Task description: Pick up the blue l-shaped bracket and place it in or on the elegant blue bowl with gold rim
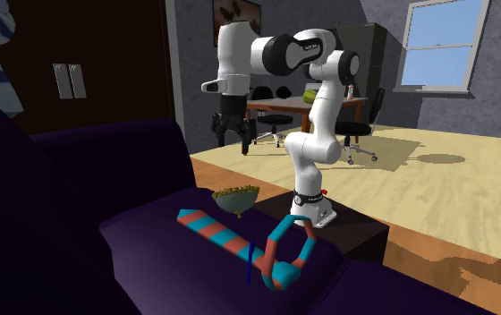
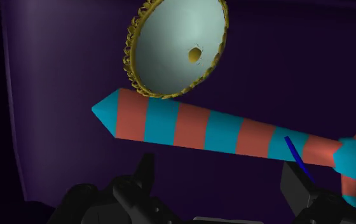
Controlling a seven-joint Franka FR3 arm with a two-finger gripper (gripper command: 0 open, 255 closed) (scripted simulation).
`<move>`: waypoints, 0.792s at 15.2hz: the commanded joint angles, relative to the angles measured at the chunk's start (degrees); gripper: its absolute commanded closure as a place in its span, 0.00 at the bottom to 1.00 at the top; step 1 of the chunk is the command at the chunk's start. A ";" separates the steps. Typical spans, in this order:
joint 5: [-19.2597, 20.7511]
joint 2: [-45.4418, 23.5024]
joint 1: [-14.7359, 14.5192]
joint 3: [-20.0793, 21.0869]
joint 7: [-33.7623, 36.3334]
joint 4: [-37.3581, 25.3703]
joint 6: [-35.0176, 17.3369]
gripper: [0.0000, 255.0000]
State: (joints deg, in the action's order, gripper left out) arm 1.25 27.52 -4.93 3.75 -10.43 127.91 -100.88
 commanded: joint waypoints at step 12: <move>3.26 -23.84 -6.02 8.15 -0.73 -11.29 -6.19 0.00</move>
State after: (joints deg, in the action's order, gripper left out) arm 4.07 5.66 -10.51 11.33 -11.06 117.88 -106.91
